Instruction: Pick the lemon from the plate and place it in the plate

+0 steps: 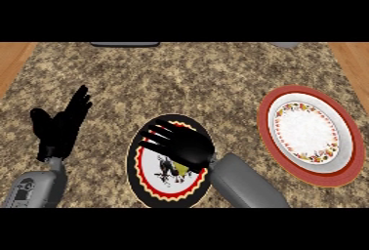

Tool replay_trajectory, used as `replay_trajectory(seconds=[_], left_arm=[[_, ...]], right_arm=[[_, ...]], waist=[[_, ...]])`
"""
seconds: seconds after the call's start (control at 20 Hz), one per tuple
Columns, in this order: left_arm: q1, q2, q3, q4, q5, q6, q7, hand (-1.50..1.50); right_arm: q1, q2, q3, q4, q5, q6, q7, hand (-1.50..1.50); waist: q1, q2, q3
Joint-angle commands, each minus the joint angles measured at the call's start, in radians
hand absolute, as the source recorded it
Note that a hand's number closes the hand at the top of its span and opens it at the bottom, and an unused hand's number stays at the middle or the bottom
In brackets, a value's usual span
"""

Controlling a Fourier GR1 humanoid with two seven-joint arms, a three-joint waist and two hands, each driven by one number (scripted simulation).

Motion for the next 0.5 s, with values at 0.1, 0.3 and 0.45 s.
replay_trajectory(seconds=[0.1, 0.3, 0.45], left_arm=[[0.054, -0.032, -0.037, -0.048, -0.035, 0.012, 0.017, 0.0], [0.035, 0.004, 0.014, -0.011, -0.01, -0.036, -0.025, 0.0], [0.069, -0.013, -0.008, -0.106, -0.011, -0.021, 0.041, 0.0]], right_arm=[[-0.021, 0.007, 0.136, 0.078, 0.024, -0.016, 0.046, 1.5], [-0.019, 0.007, 0.129, 0.101, 0.008, -0.055, -0.053, 1.5], [-0.058, 0.007, 0.144, 0.164, -0.055, -0.094, -0.05, 1.5]], waist=[[0.009, 0.006, 0.003], [0.006, 0.008, 0.003], [0.017, 0.009, 0.003]])
